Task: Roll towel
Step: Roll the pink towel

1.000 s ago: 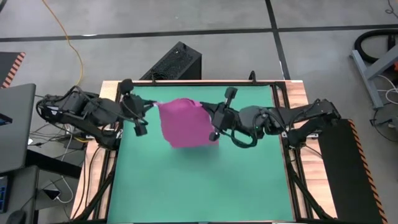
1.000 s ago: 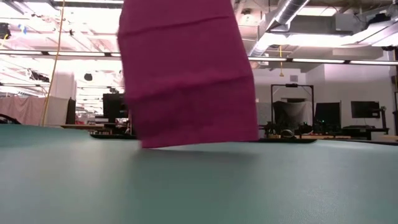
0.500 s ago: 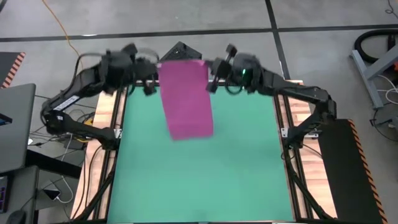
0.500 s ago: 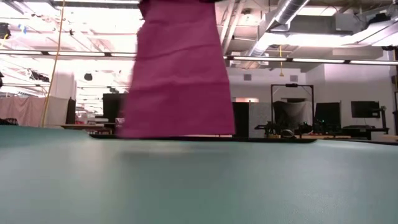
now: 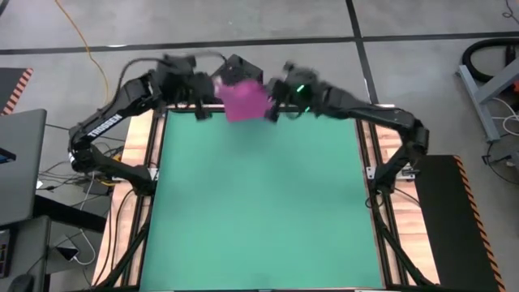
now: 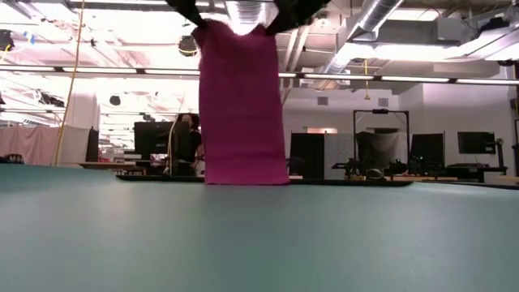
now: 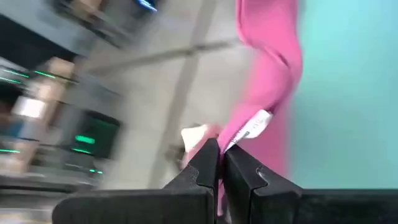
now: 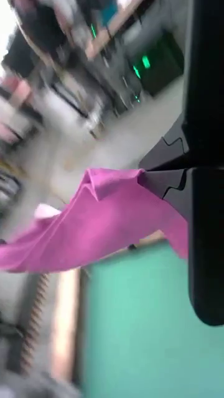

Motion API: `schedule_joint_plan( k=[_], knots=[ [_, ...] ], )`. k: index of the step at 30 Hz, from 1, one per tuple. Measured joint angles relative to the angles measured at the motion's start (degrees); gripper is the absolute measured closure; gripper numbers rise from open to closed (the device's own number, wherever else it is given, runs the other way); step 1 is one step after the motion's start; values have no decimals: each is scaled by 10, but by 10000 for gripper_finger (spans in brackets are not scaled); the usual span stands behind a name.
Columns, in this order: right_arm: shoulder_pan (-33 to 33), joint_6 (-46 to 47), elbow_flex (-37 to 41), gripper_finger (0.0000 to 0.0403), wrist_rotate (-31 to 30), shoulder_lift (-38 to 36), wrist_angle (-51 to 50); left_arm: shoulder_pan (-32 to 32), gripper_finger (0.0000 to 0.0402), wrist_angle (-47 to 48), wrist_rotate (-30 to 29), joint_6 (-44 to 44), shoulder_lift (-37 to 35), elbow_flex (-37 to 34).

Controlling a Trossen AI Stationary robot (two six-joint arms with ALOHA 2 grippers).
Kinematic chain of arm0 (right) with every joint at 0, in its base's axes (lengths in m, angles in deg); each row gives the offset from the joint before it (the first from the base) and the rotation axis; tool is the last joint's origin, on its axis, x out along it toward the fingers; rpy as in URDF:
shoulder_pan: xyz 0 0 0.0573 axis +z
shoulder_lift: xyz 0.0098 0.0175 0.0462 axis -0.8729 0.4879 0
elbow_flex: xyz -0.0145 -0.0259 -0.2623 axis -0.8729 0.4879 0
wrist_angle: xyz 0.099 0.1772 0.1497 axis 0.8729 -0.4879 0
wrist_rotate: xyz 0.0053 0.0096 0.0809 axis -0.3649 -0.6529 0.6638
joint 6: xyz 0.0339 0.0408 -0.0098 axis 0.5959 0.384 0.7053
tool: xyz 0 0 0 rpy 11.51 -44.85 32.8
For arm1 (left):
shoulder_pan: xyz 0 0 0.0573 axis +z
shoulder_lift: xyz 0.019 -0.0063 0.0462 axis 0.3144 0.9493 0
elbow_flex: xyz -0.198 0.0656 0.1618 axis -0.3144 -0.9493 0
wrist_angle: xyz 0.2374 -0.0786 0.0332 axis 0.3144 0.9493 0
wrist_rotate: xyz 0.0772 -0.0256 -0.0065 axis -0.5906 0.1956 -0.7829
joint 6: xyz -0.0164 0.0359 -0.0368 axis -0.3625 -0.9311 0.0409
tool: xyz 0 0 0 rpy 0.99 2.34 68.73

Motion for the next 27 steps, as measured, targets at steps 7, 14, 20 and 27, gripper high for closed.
schedule_joint_plan(
  k=[7, 14, 20, 27],
  knots=[
    [109, 46, 1, 403, -19, 60, -108, -114, 401, 189, 70, 194, -3, -21],
    [210, 129, 1, 403, -76, 94, -189, -237, 401, 166, 69, 281, -19, -170],
    [280, 226, 1, 403, -76, 128, -233, -320, 401, 69, 77, 365, -21, -309],
    [351, 347, 2, 403, -78, 171, -274, -391, 401, -42, 103, 421, -21, -411]
  ],
)
